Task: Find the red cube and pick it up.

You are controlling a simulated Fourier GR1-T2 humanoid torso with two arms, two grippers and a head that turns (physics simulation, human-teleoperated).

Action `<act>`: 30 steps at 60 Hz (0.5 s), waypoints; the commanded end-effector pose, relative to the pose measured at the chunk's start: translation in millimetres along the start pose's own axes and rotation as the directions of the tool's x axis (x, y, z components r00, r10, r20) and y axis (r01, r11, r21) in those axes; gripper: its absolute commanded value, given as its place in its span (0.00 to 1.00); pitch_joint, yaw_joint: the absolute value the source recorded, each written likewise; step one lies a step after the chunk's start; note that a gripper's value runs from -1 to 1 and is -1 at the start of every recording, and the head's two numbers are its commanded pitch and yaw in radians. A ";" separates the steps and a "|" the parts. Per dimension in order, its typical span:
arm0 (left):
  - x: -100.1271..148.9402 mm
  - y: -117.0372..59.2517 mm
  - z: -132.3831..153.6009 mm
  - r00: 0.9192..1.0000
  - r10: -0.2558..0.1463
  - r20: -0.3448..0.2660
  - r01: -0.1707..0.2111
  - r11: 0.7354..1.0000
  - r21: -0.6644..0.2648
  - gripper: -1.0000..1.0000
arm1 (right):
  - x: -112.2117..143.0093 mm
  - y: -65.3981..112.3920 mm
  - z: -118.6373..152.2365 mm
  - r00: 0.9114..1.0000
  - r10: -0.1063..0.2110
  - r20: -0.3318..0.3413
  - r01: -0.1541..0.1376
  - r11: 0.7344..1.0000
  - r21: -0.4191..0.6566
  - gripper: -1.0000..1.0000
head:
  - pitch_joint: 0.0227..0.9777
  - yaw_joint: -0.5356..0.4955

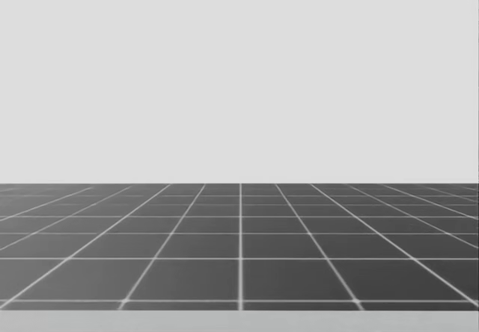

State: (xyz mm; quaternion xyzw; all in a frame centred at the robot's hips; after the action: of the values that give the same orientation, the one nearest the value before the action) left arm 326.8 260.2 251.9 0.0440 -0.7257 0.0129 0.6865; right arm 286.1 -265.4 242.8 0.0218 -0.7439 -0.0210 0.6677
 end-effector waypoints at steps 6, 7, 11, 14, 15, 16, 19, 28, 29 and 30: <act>0.7 0.7 0.3 1.000 -0.002 0.007 0.002 1.000 0.000 0.00 | 2.2 -0.5 1.1 1.000 -0.012 0.010 0.013 1.000 -0.009 0.00 | 0.04 0.52; 0.7 0.7 0.3 1.000 -0.002 0.007 0.002 1.000 -0.001 0.00 | 2.6 -0.8 1.0 1.000 -0.013 0.006 0.013 1.000 -0.002 0.00 | 0.04 0.52; 0.7 0.5 0.5 1.000 -0.004 0.011 0.004 1.000 0.000 0.00 | 2.2 -1.0 0.8 1.000 -0.007 -0.002 0.007 1.000 0.013 0.00 | 0.06 0.52; 0.7 0.4 0.5 1.000 -0.006 0.013 0.006 1.000 0.000 0.00 | 1.7 -0.8 0.7 1.000 -0.004 -0.006 0.004 1.000 0.013 0.00 | 0.07 0.52; 0.7 0.4 0.5 1.000 -0.006 0.013 0.006 1.000 0.000 0.00 | 1.4 -0.6 0.7 1.000 -0.001 -0.005 0.001 1.000 0.014 0.00 | 0.08 0.52; 0.6 0.3 0.5 1.000 -0.008 0.014 0.008 1.000 0.001 0.00 | 1.2 -0.3 0.4 1.000 0.001 -0.004 -0.001 1.000 0.010 0.00 | 0.10 0.52; 0.5 0.3 0.5 1.000 -0.011 0.015 0.011 1.000 0.002 0.00 | 0.8 -0.2 0.0 1.000 0.002 -0.002 -0.002 1.000 0.004 0.00 | 0.12 0.51; 0.5 0.6 0.5 1.000 -0.015 0.018 0.015 1.000 0.001 0.00 | 0.0 -0.5 -0.8 1.000 0.028 -0.002 -0.028 0.999 -0.016 0.00 | 0.25 0.50; 0.5 0.6 0.5 1.000 -0.015 0.018 0.015 1.000 0.000 0.00 | -0.1 -0.5 -0.8 1.000 0.030 -0.001 -0.030 0.999 -0.018 0.00 | 0.27 0.50; 0.6 0.4 0.6 1.000 -0.015 0.018 0.015 1.000 -0.001 0.00 | -0.1 -0.5 -0.9 1.000 0.030 -0.001 -0.030 0.999 -0.018 0.00 | 0.28 0.50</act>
State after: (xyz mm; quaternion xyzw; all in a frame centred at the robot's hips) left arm 326.1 260.6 252.2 0.0483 -0.7307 0.0088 0.6810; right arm 286.3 -265.4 243.5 0.0139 -0.7436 -0.0190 0.6683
